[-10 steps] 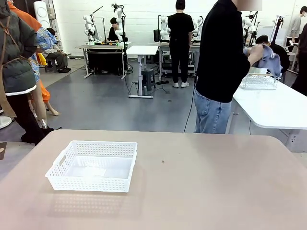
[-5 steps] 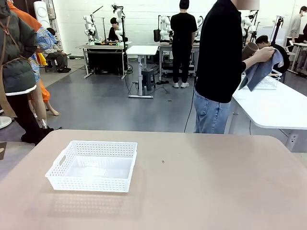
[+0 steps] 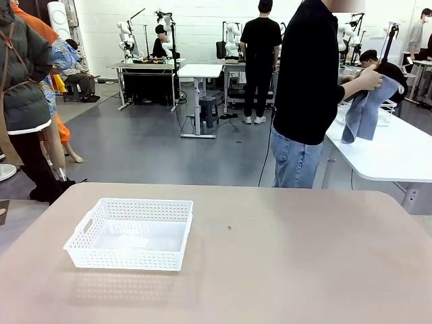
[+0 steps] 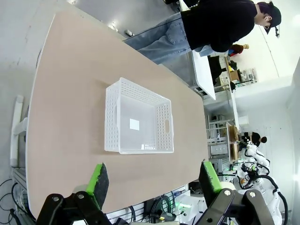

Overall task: Clean and organize the cups into the basket.
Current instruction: Pick up the Organizing basket and move it to the center of the table, then pick up the Reusable plastic cup from the right side of the table and place it inside the Organizing basket.

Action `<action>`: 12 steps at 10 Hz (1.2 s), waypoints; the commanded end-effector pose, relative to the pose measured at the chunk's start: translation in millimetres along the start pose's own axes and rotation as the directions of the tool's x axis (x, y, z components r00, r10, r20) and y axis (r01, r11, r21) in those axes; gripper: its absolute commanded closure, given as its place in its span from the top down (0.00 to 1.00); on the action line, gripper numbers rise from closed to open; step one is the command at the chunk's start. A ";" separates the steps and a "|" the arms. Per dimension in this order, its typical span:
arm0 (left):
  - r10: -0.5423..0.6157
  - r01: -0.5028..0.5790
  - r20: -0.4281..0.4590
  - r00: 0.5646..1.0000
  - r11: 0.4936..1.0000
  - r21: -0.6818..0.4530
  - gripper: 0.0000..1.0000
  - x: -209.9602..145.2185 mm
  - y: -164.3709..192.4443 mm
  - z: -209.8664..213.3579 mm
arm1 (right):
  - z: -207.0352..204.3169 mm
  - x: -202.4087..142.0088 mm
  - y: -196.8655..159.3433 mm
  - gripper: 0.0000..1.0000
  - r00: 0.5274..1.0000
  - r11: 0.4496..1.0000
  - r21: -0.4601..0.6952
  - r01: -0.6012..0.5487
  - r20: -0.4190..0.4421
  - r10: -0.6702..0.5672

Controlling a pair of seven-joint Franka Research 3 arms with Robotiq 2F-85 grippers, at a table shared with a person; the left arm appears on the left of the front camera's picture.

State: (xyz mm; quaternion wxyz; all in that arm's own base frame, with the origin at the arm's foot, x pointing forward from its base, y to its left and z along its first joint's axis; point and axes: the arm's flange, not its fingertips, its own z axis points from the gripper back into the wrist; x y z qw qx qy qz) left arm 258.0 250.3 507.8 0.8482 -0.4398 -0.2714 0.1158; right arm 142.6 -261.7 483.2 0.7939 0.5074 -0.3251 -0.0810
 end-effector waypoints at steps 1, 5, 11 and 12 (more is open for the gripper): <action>0.020 -0.020 0.015 1.000 1.000 -0.002 1.00 1.2 -2.2 0.3 | 2.0 1.4 -0.5 1.00 1.000 1.000 0.020 -0.022 0.012 0.022; 0.020 -0.020 0.015 1.000 1.000 -0.002 1.00 1.2 -2.2 0.3 | 2.0 1.4 -0.5 1.00 1.000 1.000 0.020 -0.022 0.012 0.022; 0.020 -0.020 0.015 1.000 1.000 -0.002 1.00 1.2 -2.2 0.3 | 2.0 1.4 -0.5 1.00 1.000 1.000 0.020 -0.022 0.012 0.022; 0.020 -0.020 0.015 1.000 1.000 -0.002 1.00 1.2 -2.2 0.3 | 2.0 1.4 -0.5 1.00 1.000 1.000 0.020 -0.022 0.012 0.022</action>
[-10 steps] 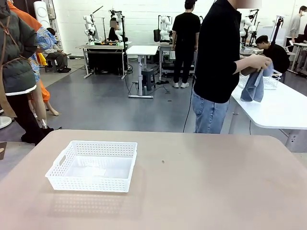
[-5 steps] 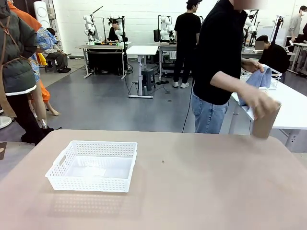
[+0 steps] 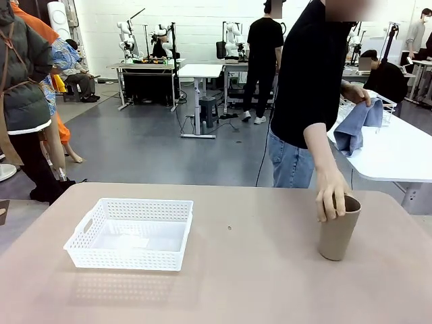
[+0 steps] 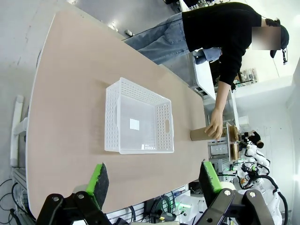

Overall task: Clean and organize the cups into the basket.
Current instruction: Pick up the Organizing basket and move it to the center of the table, then pick up the Reusable plastic cup from the right side of the table and place it inside the Organizing basket.

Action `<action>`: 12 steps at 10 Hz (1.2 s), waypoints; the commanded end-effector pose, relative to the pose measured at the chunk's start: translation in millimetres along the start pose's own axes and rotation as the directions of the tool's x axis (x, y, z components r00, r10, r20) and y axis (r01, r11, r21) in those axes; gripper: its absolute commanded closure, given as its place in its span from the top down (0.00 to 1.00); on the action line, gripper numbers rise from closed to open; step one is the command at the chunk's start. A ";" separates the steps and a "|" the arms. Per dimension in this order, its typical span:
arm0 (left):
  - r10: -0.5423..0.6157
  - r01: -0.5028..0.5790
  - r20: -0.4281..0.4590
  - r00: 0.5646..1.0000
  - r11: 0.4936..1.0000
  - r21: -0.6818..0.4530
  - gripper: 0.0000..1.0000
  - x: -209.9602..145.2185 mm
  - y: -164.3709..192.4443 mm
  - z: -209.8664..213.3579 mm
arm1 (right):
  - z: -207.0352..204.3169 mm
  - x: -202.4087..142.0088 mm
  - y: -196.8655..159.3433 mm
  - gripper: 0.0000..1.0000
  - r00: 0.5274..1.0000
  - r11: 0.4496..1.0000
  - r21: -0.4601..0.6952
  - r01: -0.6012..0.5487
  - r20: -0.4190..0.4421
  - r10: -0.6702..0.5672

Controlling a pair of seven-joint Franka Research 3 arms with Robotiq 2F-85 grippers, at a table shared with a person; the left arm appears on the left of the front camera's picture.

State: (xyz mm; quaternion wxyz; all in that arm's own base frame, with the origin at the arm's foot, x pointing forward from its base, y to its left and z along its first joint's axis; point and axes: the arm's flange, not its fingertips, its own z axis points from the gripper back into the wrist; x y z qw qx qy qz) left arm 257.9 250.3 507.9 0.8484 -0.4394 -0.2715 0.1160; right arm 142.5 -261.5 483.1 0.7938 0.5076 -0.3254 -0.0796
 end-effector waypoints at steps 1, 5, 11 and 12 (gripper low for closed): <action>0.020 -0.020 0.015 1.000 1.000 -0.003 1.00 1.2 -2.1 0.2 | 2.1 1.5 -0.6 1.00 1.000 1.000 0.018 -0.020 0.013 0.019; 0.020 -0.020 0.015 1.000 1.000 -0.003 1.00 1.2 -2.1 0.2 | 2.1 1.5 -0.6 1.00 1.000 1.000 0.018 -0.020 0.013 0.019; -0.349 0.387 -0.188 0.918 0.890 0.241 1.00 -4.1 -110.3 -53.6 | -59.8 10.8 8.6 1.00 0.672 0.686 0.181 -0.704 -0.140 0.727; -0.360 0.454 -0.330 0.872 0.848 0.275 1.00 -15.2 -131.9 -79.8 | -78.3 15.9 2.9 1.00 0.514 0.548 0.246 -0.799 -0.194 0.836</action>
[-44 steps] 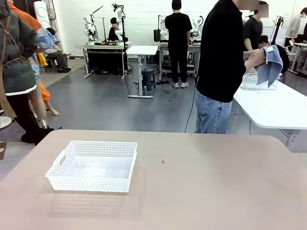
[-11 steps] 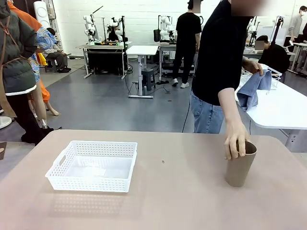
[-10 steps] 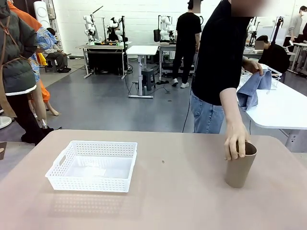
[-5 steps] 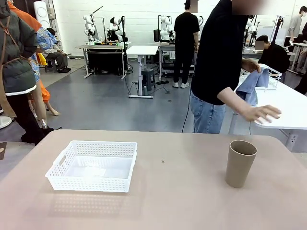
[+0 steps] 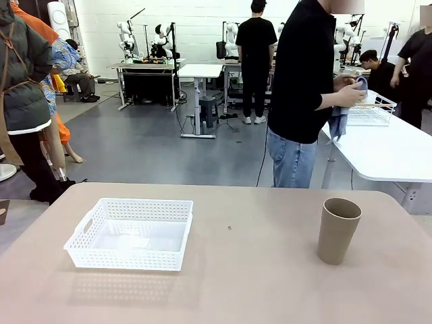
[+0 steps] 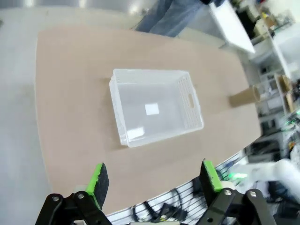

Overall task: Clean and organize the cups into the basket.
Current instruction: Pick up the Organizing basket and move it to the center of the table, then pick up the Reusable plastic cup from the right side of the table and place it inside the Organizing basket.

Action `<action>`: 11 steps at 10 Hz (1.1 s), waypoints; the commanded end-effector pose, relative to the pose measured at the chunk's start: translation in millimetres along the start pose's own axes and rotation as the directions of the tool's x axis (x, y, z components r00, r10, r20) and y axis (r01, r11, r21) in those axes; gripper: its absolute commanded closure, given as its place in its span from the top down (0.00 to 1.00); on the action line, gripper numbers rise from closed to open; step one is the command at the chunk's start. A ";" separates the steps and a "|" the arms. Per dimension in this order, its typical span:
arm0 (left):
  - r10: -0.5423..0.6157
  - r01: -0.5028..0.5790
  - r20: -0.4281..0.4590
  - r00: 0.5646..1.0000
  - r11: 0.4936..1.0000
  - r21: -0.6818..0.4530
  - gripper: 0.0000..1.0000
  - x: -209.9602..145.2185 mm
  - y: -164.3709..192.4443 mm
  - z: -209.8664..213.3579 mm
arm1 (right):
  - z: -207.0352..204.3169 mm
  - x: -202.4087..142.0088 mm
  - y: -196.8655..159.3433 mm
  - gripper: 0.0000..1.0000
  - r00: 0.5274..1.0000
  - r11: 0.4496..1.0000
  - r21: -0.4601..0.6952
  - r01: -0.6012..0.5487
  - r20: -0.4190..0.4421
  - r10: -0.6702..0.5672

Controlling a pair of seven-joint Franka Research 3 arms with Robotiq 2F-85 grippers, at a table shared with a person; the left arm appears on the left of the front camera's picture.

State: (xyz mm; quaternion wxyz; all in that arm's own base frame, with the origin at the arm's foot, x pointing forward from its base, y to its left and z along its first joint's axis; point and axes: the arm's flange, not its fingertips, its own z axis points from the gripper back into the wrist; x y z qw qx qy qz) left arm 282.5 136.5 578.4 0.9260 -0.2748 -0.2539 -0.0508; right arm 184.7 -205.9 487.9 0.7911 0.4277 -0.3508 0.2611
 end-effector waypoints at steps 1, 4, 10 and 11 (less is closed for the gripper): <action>-0.067 0.097 -0.197 0.978 0.984 0.148 1.00 2.4 -35.4 -39.9 | -25.2 -4.9 -30.9 1.00 0.899 0.908 0.062 -0.414 -0.127 0.419; 0.037 0.047 -0.297 0.954 0.962 0.269 1.00 7.6 -82.6 -101.8 | -64.6 -11.5 -62.4 1.00 0.858 0.895 0.129 -0.426 -0.255 0.445; 0.098 0.035 -0.226 0.969 0.853 0.521 1.00 -1.5 -61.6 -202.7 | -67.2 -8.8 -55.9 1.00 0.855 0.896 0.147 -0.419 -0.268 0.444; 0.106 0.034 -0.227 0.968 0.841 0.539 1.00 -3.9 -49.7 -217.3 | -67.2 -8.8 -55.9 1.00 0.855 0.896 0.147 -0.419 -0.268 0.444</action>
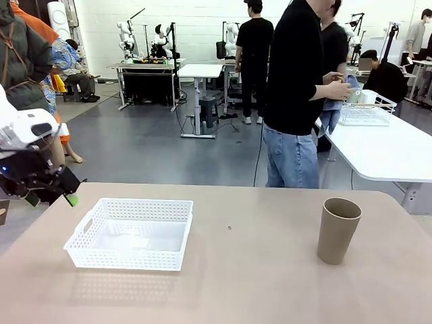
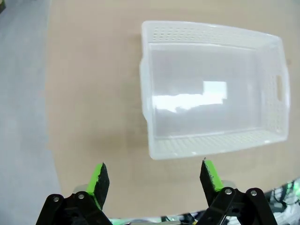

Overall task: Clean and organize the cups into the basket.
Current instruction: Pick up the Organizing basket and move it to the center of the table, then pick up the Reusable plastic cup from the right side of the table and place it inside the Organizing basket.

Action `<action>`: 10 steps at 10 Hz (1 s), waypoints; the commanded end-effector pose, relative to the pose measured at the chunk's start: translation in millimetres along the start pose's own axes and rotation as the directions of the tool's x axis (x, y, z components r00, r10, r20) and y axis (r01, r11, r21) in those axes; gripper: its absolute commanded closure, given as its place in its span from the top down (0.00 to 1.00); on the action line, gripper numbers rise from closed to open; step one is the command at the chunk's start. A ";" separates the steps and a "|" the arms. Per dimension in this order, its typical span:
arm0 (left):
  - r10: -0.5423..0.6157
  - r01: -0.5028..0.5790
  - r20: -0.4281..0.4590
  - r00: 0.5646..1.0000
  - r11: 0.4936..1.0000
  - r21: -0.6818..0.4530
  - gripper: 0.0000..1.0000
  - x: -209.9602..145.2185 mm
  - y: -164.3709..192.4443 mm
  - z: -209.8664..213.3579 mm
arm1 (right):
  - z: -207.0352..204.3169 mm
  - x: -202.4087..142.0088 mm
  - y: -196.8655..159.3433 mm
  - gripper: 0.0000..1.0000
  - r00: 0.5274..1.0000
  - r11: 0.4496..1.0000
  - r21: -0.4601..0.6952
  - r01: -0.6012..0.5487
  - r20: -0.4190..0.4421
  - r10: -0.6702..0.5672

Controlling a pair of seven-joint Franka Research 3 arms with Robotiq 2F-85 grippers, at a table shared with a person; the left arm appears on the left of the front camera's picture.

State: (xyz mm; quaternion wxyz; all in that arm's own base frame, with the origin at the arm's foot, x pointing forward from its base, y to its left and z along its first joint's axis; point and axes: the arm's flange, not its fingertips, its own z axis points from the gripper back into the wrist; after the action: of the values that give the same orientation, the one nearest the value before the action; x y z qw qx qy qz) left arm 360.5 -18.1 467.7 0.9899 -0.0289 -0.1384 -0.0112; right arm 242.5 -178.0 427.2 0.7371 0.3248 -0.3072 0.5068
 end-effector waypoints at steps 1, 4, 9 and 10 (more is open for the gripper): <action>0.029 -0.027 -0.025 0.999 0.997 0.074 1.00 -1.7 0.7 -43.9 | -0.6 0.4 1.3 1.00 1.000 1.000 0.006 0.003 -0.002 -0.003; 0.011 -0.010 -0.056 0.998 1.000 0.013 1.00 -4.8 -3.8 -69.3 | -0.6 0.4 1.3 1.00 1.000 1.000 0.006 0.003 -0.002 -0.003; -0.003 0.005 -0.061 0.998 0.999 0.038 1.00 13.6 1.3 -60.4 | -1.8 8.1 -31.6 1.00 0.975 0.974 0.046 -0.221 -0.008 0.222; -0.003 0.005 -0.061 0.998 0.999 0.038 1.00 13.6 1.3 -60.4 | -1.1 5.6 -56.2 1.00 0.963 0.962 0.052 -0.268 0.020 0.267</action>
State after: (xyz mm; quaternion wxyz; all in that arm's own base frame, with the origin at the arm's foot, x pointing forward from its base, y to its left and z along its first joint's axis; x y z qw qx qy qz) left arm 391.0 -20.6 412.8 0.9941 -0.0171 -0.1059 -0.0143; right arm 267.3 -174.6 432.1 0.6846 0.3024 -0.3194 0.5813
